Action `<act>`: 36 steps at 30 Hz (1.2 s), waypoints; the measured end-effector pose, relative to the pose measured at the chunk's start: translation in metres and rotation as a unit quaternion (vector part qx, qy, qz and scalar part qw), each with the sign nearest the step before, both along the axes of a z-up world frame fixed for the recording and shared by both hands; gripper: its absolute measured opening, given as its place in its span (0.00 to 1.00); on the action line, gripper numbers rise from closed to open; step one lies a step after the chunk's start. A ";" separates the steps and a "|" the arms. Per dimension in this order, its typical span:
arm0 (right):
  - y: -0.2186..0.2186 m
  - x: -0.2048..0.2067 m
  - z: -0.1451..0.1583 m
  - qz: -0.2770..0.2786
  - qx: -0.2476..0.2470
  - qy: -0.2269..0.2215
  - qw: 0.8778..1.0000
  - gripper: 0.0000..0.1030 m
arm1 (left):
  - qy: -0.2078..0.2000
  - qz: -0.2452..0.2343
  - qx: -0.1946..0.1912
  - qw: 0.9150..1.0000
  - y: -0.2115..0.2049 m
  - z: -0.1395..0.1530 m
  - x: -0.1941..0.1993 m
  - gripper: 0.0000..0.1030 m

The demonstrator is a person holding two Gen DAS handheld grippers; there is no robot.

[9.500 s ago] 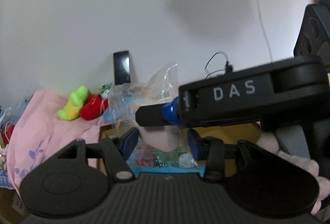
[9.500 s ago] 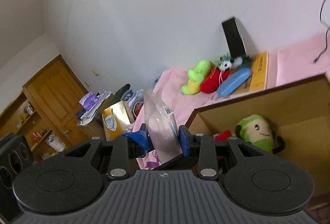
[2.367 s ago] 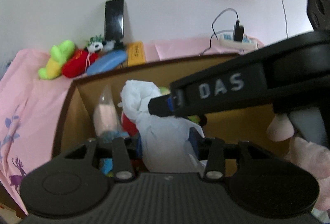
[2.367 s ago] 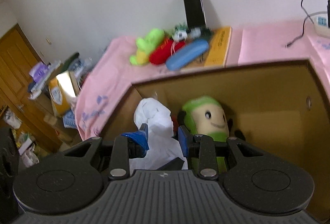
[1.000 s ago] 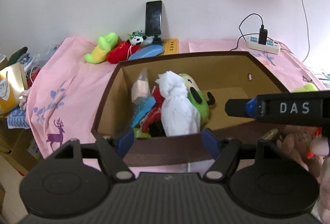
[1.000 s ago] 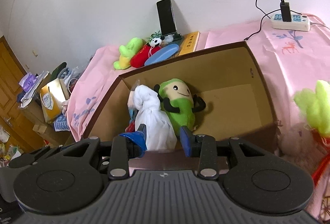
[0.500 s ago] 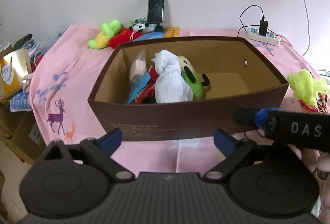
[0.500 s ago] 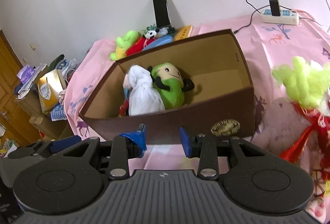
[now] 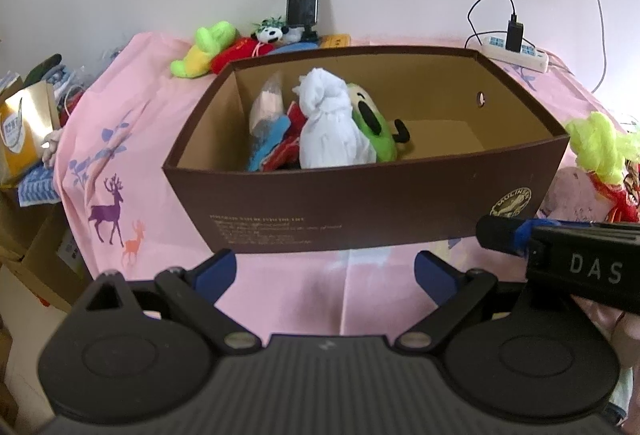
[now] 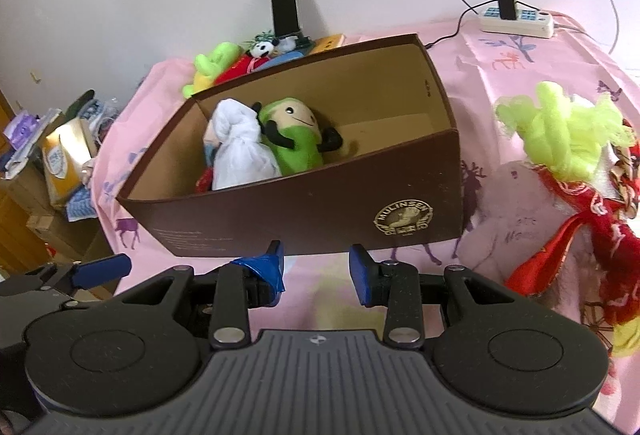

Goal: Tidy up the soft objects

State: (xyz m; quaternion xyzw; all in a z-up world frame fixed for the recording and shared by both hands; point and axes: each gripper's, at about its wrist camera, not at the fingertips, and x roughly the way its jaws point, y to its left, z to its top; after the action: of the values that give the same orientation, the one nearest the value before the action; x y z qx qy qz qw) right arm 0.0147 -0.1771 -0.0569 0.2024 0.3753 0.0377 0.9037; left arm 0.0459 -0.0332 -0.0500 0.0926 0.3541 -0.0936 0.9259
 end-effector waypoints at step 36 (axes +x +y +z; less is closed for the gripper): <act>0.001 0.032 0.044 -0.049 -0.073 -0.035 0.996 0.20 | -0.056 0.028 0.009 0.998 -0.004 0.051 0.046 0.93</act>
State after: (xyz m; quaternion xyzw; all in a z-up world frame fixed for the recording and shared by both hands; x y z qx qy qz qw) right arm 0.0469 -0.1761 -0.0134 0.1525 0.3348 -0.0268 0.9295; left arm 0.0920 -0.0375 0.0005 0.0961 0.3050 -0.0593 0.9456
